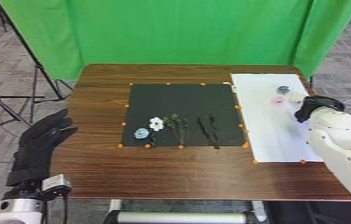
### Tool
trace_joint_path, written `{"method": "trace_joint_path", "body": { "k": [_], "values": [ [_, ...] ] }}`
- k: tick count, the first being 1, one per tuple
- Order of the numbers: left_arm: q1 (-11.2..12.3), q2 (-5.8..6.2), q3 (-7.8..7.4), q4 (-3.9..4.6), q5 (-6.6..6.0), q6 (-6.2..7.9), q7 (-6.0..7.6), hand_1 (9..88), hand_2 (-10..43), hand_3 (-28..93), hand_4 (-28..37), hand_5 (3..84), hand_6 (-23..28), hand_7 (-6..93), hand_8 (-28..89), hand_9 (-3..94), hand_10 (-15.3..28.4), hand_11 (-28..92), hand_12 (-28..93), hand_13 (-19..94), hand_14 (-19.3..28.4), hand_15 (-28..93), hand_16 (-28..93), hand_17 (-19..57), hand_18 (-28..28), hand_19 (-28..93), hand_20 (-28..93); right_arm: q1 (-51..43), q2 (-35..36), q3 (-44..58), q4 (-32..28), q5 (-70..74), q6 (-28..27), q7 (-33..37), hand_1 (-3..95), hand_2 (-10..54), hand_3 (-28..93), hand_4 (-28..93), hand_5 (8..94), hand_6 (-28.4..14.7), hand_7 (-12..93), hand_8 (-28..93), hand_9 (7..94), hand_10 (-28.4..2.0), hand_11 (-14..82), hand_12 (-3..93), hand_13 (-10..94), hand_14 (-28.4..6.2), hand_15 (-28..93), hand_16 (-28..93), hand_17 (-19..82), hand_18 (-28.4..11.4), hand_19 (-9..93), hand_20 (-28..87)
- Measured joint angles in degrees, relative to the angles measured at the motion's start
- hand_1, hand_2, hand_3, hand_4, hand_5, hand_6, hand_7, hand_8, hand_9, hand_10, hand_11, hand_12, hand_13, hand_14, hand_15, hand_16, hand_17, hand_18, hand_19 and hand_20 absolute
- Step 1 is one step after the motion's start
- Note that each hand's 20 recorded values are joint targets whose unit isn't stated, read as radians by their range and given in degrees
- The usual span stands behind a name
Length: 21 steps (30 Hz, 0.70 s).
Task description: Arrange flowers
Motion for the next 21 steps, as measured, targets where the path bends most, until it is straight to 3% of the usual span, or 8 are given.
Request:
{"method": "trace_joint_path", "body": {
  "k": [12,21],
  "values": [
    [-0.31,0.01,-0.06,0.15,0.66,-0.51,-0.94,27.8,1.3,83,-21.0,35.7,7.1,21.1,-13,31.8,18.0,34,10,22,23.9,61,-13,-11.9,20.2,53,11,-1.66,1.28,0.13,-2.16,0.32,1.28,0.02,29.5,-3.5,87,-28,50.6,-4.4,20,-14,55.7,-16.5,23.7,16.7,54,-13.5,76,16,25,-22.6,87,33],
    [-0.20,0.00,-0.01,0.15,0.57,-0.48,-0.83,27.9,1.4,83,-21.2,35.7,7.1,21.2,-13,31.8,18.0,34,10,22,23.9,61,-13,-11.9,20.3,53,11,-3.10,2.56,-0.55,-5.36,0.94,6.13,-1.18,29.0,-3.6,87,-28,50.3,-4.5,20,-14,55.3,-16.7,24.2,17.0,53,-13.6,76,16,25,-22.5,87,33]
  ]
}}
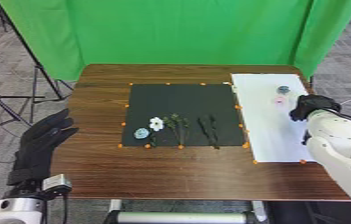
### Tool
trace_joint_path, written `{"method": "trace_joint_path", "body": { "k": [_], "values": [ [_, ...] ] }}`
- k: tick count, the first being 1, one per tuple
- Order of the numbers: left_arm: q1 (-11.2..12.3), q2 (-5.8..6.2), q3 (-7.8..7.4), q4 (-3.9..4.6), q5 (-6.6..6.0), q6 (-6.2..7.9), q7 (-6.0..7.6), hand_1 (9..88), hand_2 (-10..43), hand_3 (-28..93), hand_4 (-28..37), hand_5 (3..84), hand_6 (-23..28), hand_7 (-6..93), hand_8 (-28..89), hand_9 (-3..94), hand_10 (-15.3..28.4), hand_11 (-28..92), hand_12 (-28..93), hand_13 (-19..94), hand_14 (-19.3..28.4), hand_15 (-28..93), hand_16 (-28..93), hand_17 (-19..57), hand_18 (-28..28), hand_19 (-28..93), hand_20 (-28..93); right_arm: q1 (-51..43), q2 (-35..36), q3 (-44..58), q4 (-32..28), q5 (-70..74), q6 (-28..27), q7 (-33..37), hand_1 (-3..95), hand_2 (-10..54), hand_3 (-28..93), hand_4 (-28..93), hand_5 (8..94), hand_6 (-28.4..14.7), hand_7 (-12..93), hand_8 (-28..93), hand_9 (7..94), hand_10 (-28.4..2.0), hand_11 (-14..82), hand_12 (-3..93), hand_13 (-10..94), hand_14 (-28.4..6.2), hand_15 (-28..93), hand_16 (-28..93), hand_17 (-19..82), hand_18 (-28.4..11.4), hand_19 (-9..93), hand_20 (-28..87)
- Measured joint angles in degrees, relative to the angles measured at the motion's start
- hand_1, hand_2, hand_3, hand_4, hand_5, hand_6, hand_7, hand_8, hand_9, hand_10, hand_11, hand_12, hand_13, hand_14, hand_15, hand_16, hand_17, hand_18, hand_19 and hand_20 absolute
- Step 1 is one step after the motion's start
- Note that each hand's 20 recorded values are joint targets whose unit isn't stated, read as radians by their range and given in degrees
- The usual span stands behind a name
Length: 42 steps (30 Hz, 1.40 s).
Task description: Arrange flowers
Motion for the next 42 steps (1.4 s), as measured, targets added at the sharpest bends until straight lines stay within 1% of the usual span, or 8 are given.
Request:
{"method": "trace_joint_path", "body": {
  "k": [4,7,12,17,27,36,40,42],
  "values": [
    [-0.56,0.32,1.17,0.18,-0.27,0.04,0.68,27.9,1.3,83,-21.1,35.7,7.2,21.2,-13,31.8,18.0,34,10,22,24.0,61,-13,-11.9,20.3,53,11,2.19,0.21,-1.76,0.63,-0.24,0.16,-0.34,28.9,-3.6,87,-28,49.8,-4.6,20,-14,54.4,-16.9,24.1,17.0,53,-13.7,76,16,25,-22.5,87,33],
    [-0.86,0.58,1.69,0.36,-0.42,0.05,1.10,27.8,1.3,83,-20.9,35.7,7.2,21.1,-13,31.8,18.0,34,10,22,24.0,61,-13,-11.9,20.3,53,11,3.49,0.30,-1.89,1.07,-0.35,-0.15,-0.31,28.9,-3.7,87,-28,49.2,-4.7,20,-14,53.8,-17.3,23.8,16.9,53,-13.9,76,16,25,-22.5,87,33],
    [-0.84,0.66,1.67,0.38,-0.57,0.10,1.50,27.8,1.3,83,-20.9,35.7,7.1,21.1,-13,31.8,17.9,34,10,22,24.0,61,-13,-11.9,20.3,53,10,3.83,0.64,-0.68,1.49,-0.54,-1.95,0.46,28.8,-3.7,87,-28,48.4,-4.8,19,-13,53.2,-18.0,22.9,16.7,52,-14.2,76,16,24,-22.7,87,33],
    [-0.68,0.68,1.60,0.38,-0.83,0.13,1.88,27.8,1.3,83,-20.8,35.7,7.1,21.0,-13,31.8,18.0,34,10,22,24.0,61,-13,-11.9,20.3,53,10,3.40,0.79,0.52,2.53,-0.43,-3.50,1.65,28.8,-3.8,87,-28,48.4,-4.9,19,-13,53.2,-18.0,22.7,16.7,52,-14.2,76,16,24,-22.8,87,33],
    [-0.65,0.68,1.60,0.39,-0.92,0.13,1.92,27.8,1.3,83,-20.9,35.7,7.1,21.1,-13,31.7,18.0,34,10,22,23.9,61,-13,-11.9,20.3,53,10,2.92,0.56,-0.17,4.03,-0.67,-3.63,1.73,29.0,-3.9,87,-28,48.8,-4.7,19,-13,53.1,-17.9,22.6,16.7,52,-14.1,76,15,24,-22.7,87,33],
    [-0.81,0.68,1.64,0.41,-0.90,0.12,1.73,27.9,1.4,83,-20.9,35.6,7.1,21.1,-13,31.8,18.0,34,10,22,24.0,61,-13,-11.9,20.4,53,10,3.12,-0.89,-0.97,4.21,-1.07,-3.63,1.52,29.4,-4.1,87,-28,48.7,-4.5,19,-13,53.3,-17.9,22.6,16.8,52,-14.3,76,16,24,-22.9,87,33],
    [-0.87,0.62,1.64,0.42,-0.84,0.11,1.56,27.9,1.4,83,-20.8,35.6,7.1,21.1,-13,31.7,18.0,34,10,22,24.0,61,-13,-11.9,20.4,53,10,3.04,-1.41,-0.98,4.23,-1.06,-3.78,1.53,30.3,-4.0,86,-28,50.4,-3.3,20,-13,55.1,-17.1,23.0,16.8,53,-14.2,76,15,24,-23.0,87,33],
    [-0.91,0.61,1.64,0.43,-0.81,0.09,1.41,27.9,1.4,83,-20.8,35.6,7.1,21.1,-13,31.8,18.0,34,10,22,23.9,61,-13,-11.9,20.4,53,10,2.93,-1.69,-0.96,4.28,-1.06,-4.03,1.54,32.0,-4.0,86,-28,52.1,-2.4,20,-14,57.6,-16.0,23.1,16.5,54,-13.7,75,15,25,-23.0,86,33]
  ]
}}
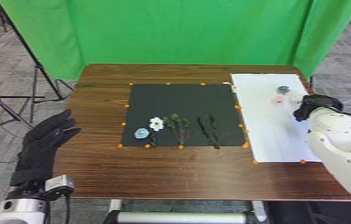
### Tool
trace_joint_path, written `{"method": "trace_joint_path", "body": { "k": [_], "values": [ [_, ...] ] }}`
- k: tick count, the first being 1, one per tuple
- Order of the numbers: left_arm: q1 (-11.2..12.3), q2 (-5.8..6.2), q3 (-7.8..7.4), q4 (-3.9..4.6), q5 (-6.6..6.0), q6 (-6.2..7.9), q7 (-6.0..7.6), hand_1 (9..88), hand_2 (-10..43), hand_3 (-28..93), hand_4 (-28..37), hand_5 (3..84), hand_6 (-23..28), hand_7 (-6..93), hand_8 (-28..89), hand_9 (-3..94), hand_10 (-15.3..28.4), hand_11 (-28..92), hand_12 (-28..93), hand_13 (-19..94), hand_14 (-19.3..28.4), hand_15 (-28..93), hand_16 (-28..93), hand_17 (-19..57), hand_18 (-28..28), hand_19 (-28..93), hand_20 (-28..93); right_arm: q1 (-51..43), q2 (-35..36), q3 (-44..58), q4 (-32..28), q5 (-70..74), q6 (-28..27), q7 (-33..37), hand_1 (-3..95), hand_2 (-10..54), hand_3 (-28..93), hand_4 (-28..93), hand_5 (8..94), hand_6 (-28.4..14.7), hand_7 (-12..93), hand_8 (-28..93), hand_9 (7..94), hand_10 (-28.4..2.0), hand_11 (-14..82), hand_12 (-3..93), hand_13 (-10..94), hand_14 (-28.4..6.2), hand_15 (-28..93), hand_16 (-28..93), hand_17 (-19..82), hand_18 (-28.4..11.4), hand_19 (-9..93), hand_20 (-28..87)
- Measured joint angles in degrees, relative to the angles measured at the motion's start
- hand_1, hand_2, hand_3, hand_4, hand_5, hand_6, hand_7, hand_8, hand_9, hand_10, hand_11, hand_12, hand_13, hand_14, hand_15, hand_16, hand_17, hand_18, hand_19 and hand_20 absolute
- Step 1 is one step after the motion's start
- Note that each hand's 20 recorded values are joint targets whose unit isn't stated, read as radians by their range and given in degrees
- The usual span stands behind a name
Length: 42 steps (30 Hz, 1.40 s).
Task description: Arrange flowers
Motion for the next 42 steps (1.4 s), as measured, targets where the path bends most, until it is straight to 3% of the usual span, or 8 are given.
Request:
{"method": "trace_joint_path", "body": {
  "k": [7,11,14,19,31,42],
  "values": [
    [-0.13,-0.17,-0.03,0.03,0.07,-0.05,-0.56,27.8,1.3,83,-20.8,35.6,7.1,21.1,-13,31.7,18.0,34,10,22,23.9,61,-13,-11.9,20.3,53,10,-0.15,-0.68,0.24,0.08,-0.10,-0.14,0.15,40.5,-3.6,83,-28,58.9,0.4,23,-15,67.4,-11.4,26.7,16.8,59,-10.7,75,17,27,-22.2,87,34],
    [-0.25,-0.27,-0.03,0.04,0.13,-0.07,-0.79,27.9,1.3,83,-20.8,35.6,7.1,21.1,-13,31.8,18.0,34,10,22,24.0,61,-13,-11.9,20.3,53,10,0.08,-0.72,-0.07,0.39,-0.63,0.43,0.33,48.0,-6.2,76,-28,63.8,1.1,27,-7,76.3,-7.7,17.6,27.2,62,-8.8,74,21,28,-21.5,87,33],
    [-0.35,-0.28,-0.05,0.05,0.19,-0.10,-0.86,27.9,1.3,83,-20.9,35.6,7.1,21.1,-13,31.8,18.0,34,10,22,24.0,61,-13,-11.9,20.3,53,10,0.27,-0.72,-0.47,0.77,-1.43,1.14,0.39,51.6,-5.8,72,-28,68.8,1.9,30,-6,82.2,-6.8,15.7,31.8,64,-8.0,74,22,29,-21.0,88,33],
    [-0.47,-0.28,-0.05,0.06,0.26,-0.13,-0.97,27.9,1.3,83,-21.0,35.6,7.1,21.2,-13,31.7,18.0,34,10,22,23.9,61,-13,-11.9,20.3,53,10,0.27,-0.67,-1.12,1.28,-2.65,3.22,0.44,53.3,-4.7,70,-28,74.1,3.5,29,-4,85.5,-6.2,20.6,30.9,67,-7.0,75,22,31,-20.5,89,33],
    [-0.54,-0.40,-0.37,0.11,0.73,-0.55,-1.74,27.9,1.3,83,-21.0,35.5,7.0,21.1,-13,31.8,18.0,34,10,22,23.9,61,-13,-11.9,20.4,53,10,-1.24,0.51,-3.32,0.99,-4.43,10.90,0.20,53.0,-5.1,72,-28,76.4,3.3,28,-3,87.2,-6.5,24.0,29.7,70,-6.2,74,23,32,-20.2,90,33],
    [-0.11,-0.45,-1.57,0.06,1.21,-0.86,-2.47,27.8,1.3,83,-21.0,35.6,7.0,21.3,-13,31.8,18.0,34,10,22,23.9,61,-13,-11.9,20.3,53,10,0.23,2.07,-8.03,-4.57,-5.21,16.29,-2.87,52.7,-5.8,74,-28,77.4,2.7,27,-2,87.7,-6.8,24.4,29.8,70,-6.3,74,23,33,-20.5,91,32]
  ]
}}
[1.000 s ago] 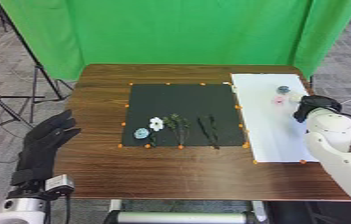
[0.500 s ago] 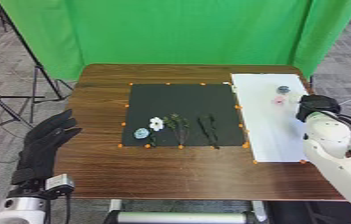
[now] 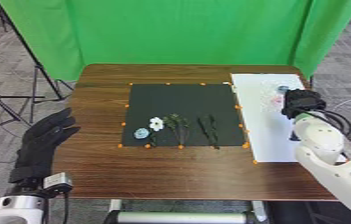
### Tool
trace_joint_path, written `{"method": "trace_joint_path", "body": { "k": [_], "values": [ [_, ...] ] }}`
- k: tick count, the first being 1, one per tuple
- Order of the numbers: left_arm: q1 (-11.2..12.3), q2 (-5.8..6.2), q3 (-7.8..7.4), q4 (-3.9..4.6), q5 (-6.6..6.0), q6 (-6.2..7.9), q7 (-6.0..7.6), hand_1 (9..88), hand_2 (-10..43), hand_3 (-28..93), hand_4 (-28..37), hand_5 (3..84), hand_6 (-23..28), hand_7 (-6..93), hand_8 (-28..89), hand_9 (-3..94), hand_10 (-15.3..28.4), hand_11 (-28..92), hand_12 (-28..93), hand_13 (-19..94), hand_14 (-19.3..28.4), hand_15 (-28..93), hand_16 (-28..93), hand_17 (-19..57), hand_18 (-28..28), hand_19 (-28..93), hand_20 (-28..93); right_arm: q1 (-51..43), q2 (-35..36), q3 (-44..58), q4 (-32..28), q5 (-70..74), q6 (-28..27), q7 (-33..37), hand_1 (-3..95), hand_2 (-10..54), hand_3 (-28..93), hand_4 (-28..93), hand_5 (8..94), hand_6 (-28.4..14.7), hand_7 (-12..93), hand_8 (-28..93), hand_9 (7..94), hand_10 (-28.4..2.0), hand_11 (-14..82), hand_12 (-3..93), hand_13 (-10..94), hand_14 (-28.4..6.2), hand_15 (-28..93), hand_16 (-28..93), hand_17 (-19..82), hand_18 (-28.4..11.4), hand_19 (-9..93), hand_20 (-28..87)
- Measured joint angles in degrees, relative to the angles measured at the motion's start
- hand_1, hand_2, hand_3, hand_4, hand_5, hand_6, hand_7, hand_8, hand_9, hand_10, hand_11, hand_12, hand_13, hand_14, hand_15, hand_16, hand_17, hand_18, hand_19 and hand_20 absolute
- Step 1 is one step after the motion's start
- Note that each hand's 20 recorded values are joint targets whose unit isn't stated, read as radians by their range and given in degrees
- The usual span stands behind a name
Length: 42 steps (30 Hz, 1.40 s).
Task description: Arrange flowers
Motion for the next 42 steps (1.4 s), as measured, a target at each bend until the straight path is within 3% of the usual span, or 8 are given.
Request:
{"method": "trace_joint_path", "body": {
  "k": [6,13,19,30,37,42],
  "values": [
    [0.59,0.04,-0.12,-0.14,-0.13,0.13,0.23,27.8,1.4,83,-21.1,35.6,7.0,21.3,-13,31.8,18.0,34,10,22,23.9,61,-13,-11.9,20.3,53,10,3.32,0.01,-3.13,-2.98,-0.24,1.40,-2.32,52.7,-6.0,75,-28,77.9,2.5,26,-1,87.8,-7.1,24.6,29.7,70,-6.5,74,23,33,-20.6,91,32],
    [1.66,0.01,-1.26,-0.49,-0.13,0.15,0.22,27.7,1.3,83,-21.0,35.6,7.0,21.2,-13,31.8,18.0,34,10,22,23.9,61,-13,-11.9,20.3,53,10,7.23,-0.91,-7.38,-6.92,0.49,2.48,-5.14,52.4,-6.2,76,-28,78.1,2.4,26,-1,87.8,-7.2,24.6,29.9,70,-6.7,75,23,33,-20.7,91,32],
    [2.05,-0.20,-2.10,-0.66,-0.09,0.14,-0.08,27.6,1.2,83,-21.0,35.6,7.0,21.2,-13,31.8,18.0,34,10,22,24.0,61,-13,-11.9,20.3,53,10,12.88,-5.64,-15.61,-7.76,0.79,2.75,-9.70,52.2,-6.2,76,-28,78.1,2.3,26,-1,87.7,-7.1,24.3,29.9,70,-6.7,75,23,32,-20.7,91,32],
    [0.03,-0.58,-2.06,-0.58,1.02,-0.54,-2.30,27.5,1.0,83,-21.2,35.7,7.0,21.0,-13,31.8,17.9,34,10,22,23.8,61,-13,-11.9,20.2,53,10,16.61,-23.19,-21.33,-0.69,-2.67,2.84,-11.30,51.6,-6.2,76,-28,77.8,2.5,26,-1,87.6,-6.9,24.4,29.9,69,-6.9,75,23,32,-20.6,91,31],
    [-0.34,-1.10,-2.53,-0.47,1.34,-1.17,-2.84,27.5,1.0,83,-21.4,35.8,7.1,20.9,-13,31.8,17.9,34,10,22,23.8,61,-13,-11.9,20.2,53,11,17.33,-28.02,-22.50,1.07,-3.69,2.34,-10.68,51.4,-6.2,76,-28,77.7,2.6,26,-1,87.4,-6.7,24.1,30.0,69,-6.9,75,23,32,-20.8,91,31],
    [-2.01,-1.48,-1.51,0.25,1.90,-2.02,-3.52,27.5,0.9,84,-21.3,35.8,7.0,21.0,-13,31.8,17.8,34,10,22,23.7,61,-13,-11.9,20.2,53,11,17.27,-29.86,-22.22,2.99,-4.22,1.91,-10.34,51.3,-6.2,76,-28,77.6,2.5,26,-1,87.3,-6.7,24.1,30.2,69,-7.0,75,23,32,-20.8,91,31]
  ]
}}
